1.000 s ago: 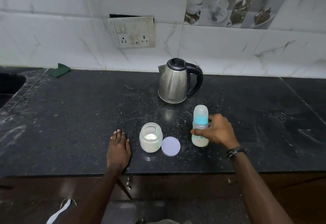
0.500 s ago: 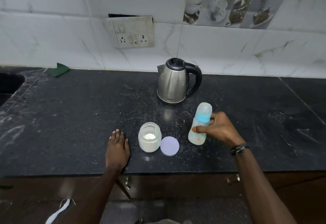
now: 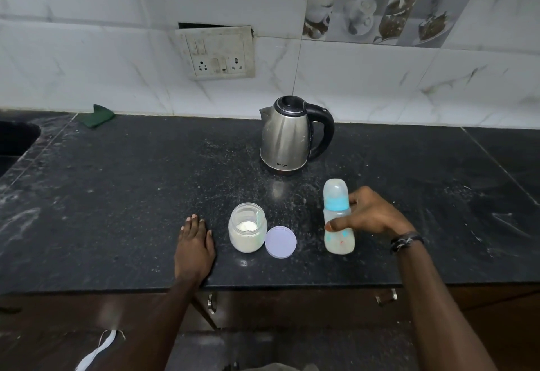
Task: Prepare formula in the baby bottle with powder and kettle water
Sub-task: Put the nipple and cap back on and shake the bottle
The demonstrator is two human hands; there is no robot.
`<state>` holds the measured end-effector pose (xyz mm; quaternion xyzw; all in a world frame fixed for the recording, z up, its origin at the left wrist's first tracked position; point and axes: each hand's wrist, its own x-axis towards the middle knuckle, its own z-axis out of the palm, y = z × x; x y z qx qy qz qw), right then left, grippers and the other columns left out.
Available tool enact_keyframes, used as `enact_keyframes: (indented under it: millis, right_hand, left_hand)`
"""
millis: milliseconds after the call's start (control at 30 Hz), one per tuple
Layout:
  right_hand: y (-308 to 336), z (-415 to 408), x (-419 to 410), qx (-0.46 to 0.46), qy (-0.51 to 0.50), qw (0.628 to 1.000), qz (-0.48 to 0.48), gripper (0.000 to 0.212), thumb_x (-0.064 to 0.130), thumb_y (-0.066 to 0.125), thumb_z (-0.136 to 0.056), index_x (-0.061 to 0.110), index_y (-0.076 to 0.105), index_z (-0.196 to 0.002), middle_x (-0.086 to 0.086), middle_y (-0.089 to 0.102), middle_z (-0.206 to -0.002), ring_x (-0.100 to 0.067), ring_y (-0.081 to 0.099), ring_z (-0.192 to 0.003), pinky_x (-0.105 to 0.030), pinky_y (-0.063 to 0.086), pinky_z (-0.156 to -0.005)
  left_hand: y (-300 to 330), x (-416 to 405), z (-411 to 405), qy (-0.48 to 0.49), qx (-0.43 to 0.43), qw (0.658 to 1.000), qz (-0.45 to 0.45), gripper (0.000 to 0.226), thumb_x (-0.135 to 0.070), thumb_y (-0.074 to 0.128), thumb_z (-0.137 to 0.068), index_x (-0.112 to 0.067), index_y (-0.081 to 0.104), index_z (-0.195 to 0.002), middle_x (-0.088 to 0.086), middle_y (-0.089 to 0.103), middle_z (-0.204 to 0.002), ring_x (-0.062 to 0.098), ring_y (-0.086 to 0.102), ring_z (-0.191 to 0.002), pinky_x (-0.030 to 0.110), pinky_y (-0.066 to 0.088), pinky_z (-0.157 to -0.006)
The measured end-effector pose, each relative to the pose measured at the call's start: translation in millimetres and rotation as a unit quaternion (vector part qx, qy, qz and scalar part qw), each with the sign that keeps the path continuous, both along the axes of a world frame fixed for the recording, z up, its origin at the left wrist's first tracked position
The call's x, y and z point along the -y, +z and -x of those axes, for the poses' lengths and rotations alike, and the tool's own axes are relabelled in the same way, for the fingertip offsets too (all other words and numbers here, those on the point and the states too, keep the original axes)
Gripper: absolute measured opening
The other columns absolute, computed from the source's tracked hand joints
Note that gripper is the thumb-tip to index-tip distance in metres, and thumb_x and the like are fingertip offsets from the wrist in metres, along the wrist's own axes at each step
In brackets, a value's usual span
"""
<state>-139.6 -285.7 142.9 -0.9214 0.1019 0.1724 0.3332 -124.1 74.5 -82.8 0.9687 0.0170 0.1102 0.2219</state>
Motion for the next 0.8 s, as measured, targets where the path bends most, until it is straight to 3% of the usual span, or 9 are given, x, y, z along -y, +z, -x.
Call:
enact_keyframes:
  millis: [100,233,333,433,467,567,667,800]
  right_hand:
    - [0,3,-7,0.012,-0.015,0.993,-0.114,0.035,0.016,0.091,-0.064,0.010,0.076,-0.096,-0.002,0.078,-0.093,-0.017,0.074,-0.089,-0.036,0.060,-0.084]
    - [-4,2,-14,0.023,-0.017,0.999,-0.027,0.043,0.034,0.093,-0.056,0.018,0.075,-0.091,0.005,0.075,-0.089,-0.014,0.073,-0.085,-0.034,0.059,-0.078]
    - [-8,2,-19,0.053,-0.024,0.996,-0.075,0.033,0.021,0.092,-0.063,0.016,0.072,-0.089,0.002,0.076,-0.090,-0.016,0.074,-0.088,-0.026,0.060,-0.073]
    - [-9,-1,-21,0.057,-0.050,0.997,0.006,0.045,0.042,0.092,-0.053,0.020,0.071,-0.086,0.003,0.073,-0.089,-0.014,0.070,-0.082,-0.037,0.059,-0.076]
    - [-11,0,-22,0.044,-0.045,0.998,-0.005,0.047,0.044,0.092,-0.052,0.020,0.072,-0.087,0.003,0.074,-0.089,-0.014,0.071,-0.082,-0.038,0.060,-0.076]
    - [-17,1,-23,0.068,-0.044,0.996,-0.045,0.040,0.030,0.093,-0.060,0.018,0.072,-0.091,0.000,0.076,-0.095,-0.014,0.072,-0.088,-0.035,0.061,-0.077]
    - [-15,-1,-23,0.080,-0.081,0.993,0.028,0.054,0.051,0.089,-0.051,0.019,0.071,-0.089,0.004,0.071,-0.088,-0.014,0.068,-0.081,-0.035,0.057,-0.072]
    - [-23,3,-26,0.082,-0.067,0.994,-0.012,0.044,0.037,0.093,-0.057,0.016,0.074,-0.091,0.003,0.075,-0.090,-0.015,0.073,-0.085,-0.034,0.060,-0.074]
  left_hand:
    - [1,1,-1,-0.001,0.000,1.000,-0.001,0.049,-0.023,0.040,-0.096,0.009,0.060,-0.128,0.029,0.052,-0.141,0.043,0.048,-0.134,0.053,0.036,-0.114]
    - [0,0,1,0.001,-0.001,1.000,-0.001,0.050,-0.024,0.039,-0.096,0.009,0.060,-0.128,0.029,0.052,-0.141,0.043,0.047,-0.134,0.053,0.036,-0.114]
    - [2,1,0,-0.005,0.002,1.000,-0.001,0.051,-0.025,0.038,-0.096,0.009,0.060,-0.128,0.029,0.052,-0.141,0.043,0.047,-0.134,0.052,0.036,-0.114]
    - [1,2,1,-0.002,-0.006,1.000,-0.002,0.050,-0.024,0.039,-0.096,0.009,0.059,-0.129,0.028,0.051,-0.142,0.043,0.046,-0.135,0.052,0.035,-0.115]
    - [1,1,1,0.000,-0.006,1.000,-0.002,0.050,-0.024,0.039,-0.096,0.009,0.059,-0.130,0.028,0.051,-0.142,0.042,0.046,-0.136,0.052,0.035,-0.115]
    - [2,0,0,-0.002,0.003,1.000,-0.001,0.050,-0.023,0.039,-0.096,0.009,0.059,-0.129,0.029,0.051,-0.142,0.042,0.046,-0.136,0.052,0.035,-0.115]
    - [1,2,1,0.000,-0.006,1.000,0.000,0.051,-0.024,0.038,-0.096,0.009,0.059,-0.129,0.029,0.051,-0.142,0.042,0.046,-0.136,0.052,0.034,-0.116]
    - [2,0,0,-0.002,-0.001,1.000,-0.001,0.052,-0.025,0.037,-0.097,0.009,0.059,-0.129,0.029,0.051,-0.142,0.043,0.046,-0.136,0.052,0.034,-0.115]
